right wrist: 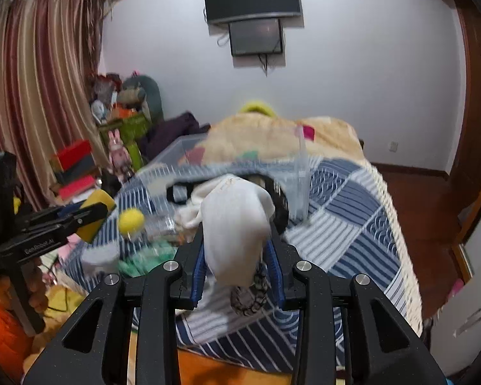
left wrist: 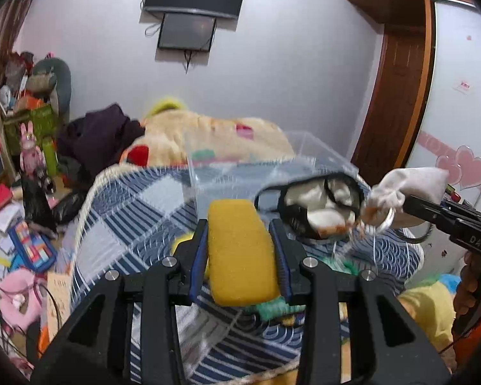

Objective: Organize soft objects
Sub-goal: 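Carry the sponge into the clear box and open the left tool while the right tool drops the pouch in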

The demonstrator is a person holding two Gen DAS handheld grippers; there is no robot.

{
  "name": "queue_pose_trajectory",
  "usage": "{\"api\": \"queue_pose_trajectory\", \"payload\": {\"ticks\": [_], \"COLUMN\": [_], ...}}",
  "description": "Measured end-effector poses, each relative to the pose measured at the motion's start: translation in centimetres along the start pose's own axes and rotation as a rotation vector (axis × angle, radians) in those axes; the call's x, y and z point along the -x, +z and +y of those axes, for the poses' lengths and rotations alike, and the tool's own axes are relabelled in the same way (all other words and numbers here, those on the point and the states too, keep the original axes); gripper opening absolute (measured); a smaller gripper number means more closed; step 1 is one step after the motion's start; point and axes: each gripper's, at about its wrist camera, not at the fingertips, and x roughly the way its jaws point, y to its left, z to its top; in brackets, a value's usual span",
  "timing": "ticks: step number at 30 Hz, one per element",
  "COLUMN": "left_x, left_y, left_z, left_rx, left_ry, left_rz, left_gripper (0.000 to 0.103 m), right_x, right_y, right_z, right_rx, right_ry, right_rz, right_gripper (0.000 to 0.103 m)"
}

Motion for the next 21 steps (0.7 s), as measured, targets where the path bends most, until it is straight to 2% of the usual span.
{"api": "queue_pose_trajectory", "payload": {"ticks": [9, 16, 21], "left_x": [-0.6, -3.0, -5.5], "left_y": [4.6, 7.2, 8.5], "left_z": [-0.3, -0.3, 0.0], "left_rx": [-0.033, -0.054, -0.054], "left_ry": [0.003, -0.013, -0.018], "left_rz": [-0.082, -0.07, -0.033], "left_gripper": [0.037, 0.037, 0.037], "right_x": [0.3, -1.5, -3.8], "right_y": [3.6, 7.0, 8.1], "right_z": [0.0, -0.2, -0.5], "right_rx": [0.018, 0.012, -0.001], "right_ry": [-0.001, -0.018, -0.024], "right_rz": [-0.116, -0.197, -0.193], "right_gripper": [0.026, 0.026, 0.026]}}
